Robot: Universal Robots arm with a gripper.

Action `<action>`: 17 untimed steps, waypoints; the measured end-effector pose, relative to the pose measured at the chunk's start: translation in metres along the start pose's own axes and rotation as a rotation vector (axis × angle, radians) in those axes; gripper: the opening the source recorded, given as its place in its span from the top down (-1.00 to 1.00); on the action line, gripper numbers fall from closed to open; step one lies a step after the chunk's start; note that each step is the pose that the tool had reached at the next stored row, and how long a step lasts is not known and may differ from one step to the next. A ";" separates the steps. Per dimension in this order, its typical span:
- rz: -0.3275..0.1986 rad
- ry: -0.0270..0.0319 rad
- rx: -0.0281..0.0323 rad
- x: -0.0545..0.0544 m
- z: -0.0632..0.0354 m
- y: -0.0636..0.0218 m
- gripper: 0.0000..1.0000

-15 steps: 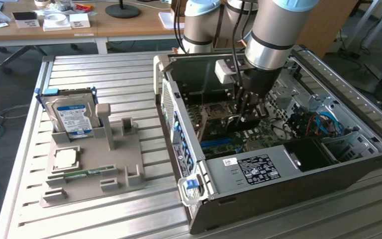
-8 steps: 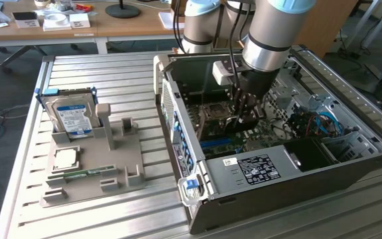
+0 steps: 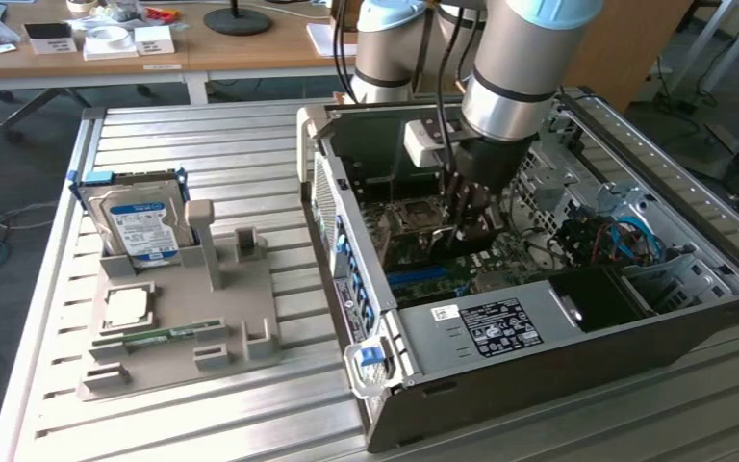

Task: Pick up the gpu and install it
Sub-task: 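Insert the gpu into the slot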

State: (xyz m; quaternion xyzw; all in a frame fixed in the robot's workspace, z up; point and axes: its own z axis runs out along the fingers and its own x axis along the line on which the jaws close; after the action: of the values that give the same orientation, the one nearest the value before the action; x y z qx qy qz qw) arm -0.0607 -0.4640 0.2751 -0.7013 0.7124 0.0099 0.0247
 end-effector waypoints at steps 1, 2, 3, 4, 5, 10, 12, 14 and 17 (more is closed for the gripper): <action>0.000 0.0006 0.0000 0.000 0.0000 0.0001 0.47; 0.000 0.0011 0.0000 0.001 0.0000 0.0002 0.47; 0.000 0.0012 0.0000 0.001 0.0000 0.0004 0.47; 0.000 0.0013 0.0001 0.002 0.0000 0.0006 0.47; 0.000 0.0013 0.0001 0.002 0.0000 0.0009 0.47; 0.000 0.0013 0.0001 0.003 -0.0001 0.0063 0.47; 0.000 0.0013 0.0001 0.004 -0.0002 0.0069 0.47; 0.000 0.0013 0.0001 0.004 -0.0002 0.0074 0.47; 0.000 0.0013 0.0001 0.004 -0.0002 0.0101 0.47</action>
State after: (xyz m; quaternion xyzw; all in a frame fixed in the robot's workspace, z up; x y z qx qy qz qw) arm -0.0709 -0.4678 0.2749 -0.7013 0.7124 0.0095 0.0242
